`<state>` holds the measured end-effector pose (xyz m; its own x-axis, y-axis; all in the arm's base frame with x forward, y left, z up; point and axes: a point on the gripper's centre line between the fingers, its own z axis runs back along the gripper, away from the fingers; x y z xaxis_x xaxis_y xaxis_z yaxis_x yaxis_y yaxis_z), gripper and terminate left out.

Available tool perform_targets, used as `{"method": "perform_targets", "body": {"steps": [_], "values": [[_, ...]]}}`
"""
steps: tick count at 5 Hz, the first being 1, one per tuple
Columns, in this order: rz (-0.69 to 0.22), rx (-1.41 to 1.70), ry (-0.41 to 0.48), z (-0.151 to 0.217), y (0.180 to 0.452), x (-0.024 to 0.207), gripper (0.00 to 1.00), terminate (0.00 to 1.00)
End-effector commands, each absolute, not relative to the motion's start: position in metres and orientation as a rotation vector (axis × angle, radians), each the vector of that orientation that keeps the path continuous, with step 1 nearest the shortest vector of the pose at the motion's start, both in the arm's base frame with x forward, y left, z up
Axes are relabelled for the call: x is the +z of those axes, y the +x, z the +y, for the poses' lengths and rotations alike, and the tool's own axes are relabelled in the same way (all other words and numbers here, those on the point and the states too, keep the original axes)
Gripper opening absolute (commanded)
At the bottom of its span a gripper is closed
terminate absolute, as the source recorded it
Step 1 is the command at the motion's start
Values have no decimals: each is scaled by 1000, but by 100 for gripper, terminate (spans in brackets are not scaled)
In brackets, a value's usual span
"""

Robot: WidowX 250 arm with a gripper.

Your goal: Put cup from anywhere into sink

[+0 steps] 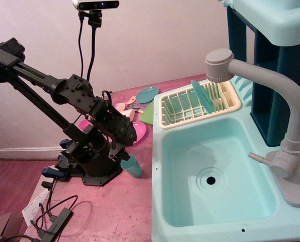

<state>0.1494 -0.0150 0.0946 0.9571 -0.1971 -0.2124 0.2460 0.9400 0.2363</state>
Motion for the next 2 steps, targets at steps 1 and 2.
{"method": "perform_targets", "body": {"steps": [1,2], "values": [[188,-227,264,-15,149,95,100,0],[204,-239,263,-13,149,92,100,0]]}}
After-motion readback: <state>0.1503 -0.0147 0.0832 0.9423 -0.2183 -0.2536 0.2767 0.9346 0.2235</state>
